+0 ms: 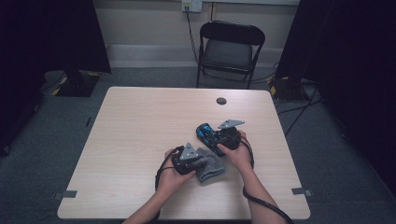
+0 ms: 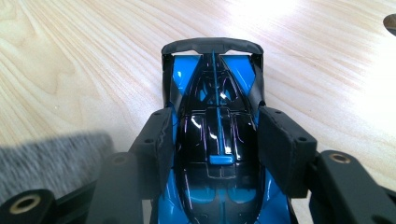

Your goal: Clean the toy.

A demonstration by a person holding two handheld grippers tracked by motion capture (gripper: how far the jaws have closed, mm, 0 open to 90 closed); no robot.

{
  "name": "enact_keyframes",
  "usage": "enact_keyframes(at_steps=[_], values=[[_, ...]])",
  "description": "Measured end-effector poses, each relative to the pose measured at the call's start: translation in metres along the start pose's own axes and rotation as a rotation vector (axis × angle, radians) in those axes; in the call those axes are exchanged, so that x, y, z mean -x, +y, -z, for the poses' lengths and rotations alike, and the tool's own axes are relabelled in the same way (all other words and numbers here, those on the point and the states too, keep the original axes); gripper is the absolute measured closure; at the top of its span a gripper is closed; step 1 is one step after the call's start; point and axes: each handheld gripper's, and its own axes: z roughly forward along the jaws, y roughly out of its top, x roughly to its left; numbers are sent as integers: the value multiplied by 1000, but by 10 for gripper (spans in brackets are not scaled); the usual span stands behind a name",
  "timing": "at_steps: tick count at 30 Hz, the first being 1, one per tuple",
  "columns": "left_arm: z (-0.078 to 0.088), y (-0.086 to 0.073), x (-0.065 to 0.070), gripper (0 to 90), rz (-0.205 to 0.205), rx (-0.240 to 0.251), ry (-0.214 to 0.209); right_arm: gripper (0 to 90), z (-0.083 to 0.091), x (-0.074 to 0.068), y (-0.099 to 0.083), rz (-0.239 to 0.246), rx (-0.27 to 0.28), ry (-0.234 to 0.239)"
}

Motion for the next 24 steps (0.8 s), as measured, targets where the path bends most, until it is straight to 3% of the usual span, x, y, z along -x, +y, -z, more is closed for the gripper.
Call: enact_keyframes(at_steps=[4, 9, 15, 24], values=[[-13, 6, 4, 723, -22, -5, -2, 465, 0, 0, 0, 0, -2, 0], [-28, 8, 0, 720, 1, -30, 0, 465, 1, 0, 0, 1, -2, 0], [-31, 11, -7, 721, 18, -42, 3, 465, 1, 0, -1, 3, 0, 0], [-29, 14, -15, 723, 5, -66, 32, 464, 1, 0, -2, 3, 8, 0]])
